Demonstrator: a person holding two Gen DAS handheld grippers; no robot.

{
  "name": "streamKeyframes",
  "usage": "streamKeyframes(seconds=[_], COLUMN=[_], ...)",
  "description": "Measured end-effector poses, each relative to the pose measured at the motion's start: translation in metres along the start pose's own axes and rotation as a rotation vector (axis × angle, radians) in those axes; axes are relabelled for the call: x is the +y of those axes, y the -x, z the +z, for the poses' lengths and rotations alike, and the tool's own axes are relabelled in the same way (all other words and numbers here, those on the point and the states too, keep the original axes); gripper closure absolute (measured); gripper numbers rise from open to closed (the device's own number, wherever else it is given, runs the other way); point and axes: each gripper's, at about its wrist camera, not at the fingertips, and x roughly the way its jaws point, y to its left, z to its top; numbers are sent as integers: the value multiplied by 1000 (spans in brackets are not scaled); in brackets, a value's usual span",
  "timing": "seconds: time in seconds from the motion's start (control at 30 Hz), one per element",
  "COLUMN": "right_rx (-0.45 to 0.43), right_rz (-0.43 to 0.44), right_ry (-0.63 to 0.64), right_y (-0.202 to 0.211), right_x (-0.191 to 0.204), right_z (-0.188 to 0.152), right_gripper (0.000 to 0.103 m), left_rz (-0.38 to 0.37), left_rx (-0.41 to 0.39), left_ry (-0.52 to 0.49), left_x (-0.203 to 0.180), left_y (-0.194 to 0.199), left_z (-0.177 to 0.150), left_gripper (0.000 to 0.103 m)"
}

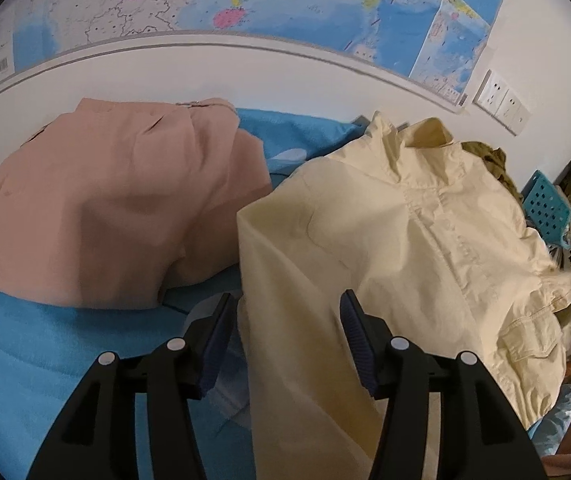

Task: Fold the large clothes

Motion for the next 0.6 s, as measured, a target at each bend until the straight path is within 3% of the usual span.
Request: streamKeyframes(seconds=[0.13, 0.17, 0.27, 0.37, 0.43, 0.47, 0.5, 0.6], right_rx=[-15, 14, 143, 309, 454, 524, 589, 605], right_rz=[-9, 4, 60, 108, 119, 113, 87, 75], right_ry=[513, 662, 916, 1050, 1120, 1140, 1176, 1213], right_y=[-6, -19, -62, -105, -136, -147, -155, -136], right_x=[140, 181, 245, 269, 269, 265, 259, 248], right_z=[0, -16, -76, -139, -187, -207, -228, -240], right_gripper=[100, 100, 98, 93, 73, 51, 39, 32], left_rz=[-43, -49, -67, -74, -72, -68, -66, -70], left_rx=[-30, -37, -53, -57, -58, -58, -61, -62], left_ry=[8, 5, 5, 0, -9, -14, -20, -29], left_x=[-3, -4, -7, -10, -10, -10, -11, -9], left_y=[5, 6, 9, 10, 11, 11, 11, 10], left_z=[5, 6, 8, 9, 9, 9, 9, 11], left_gripper=[51, 51, 51, 50, 50, 49, 49, 47])
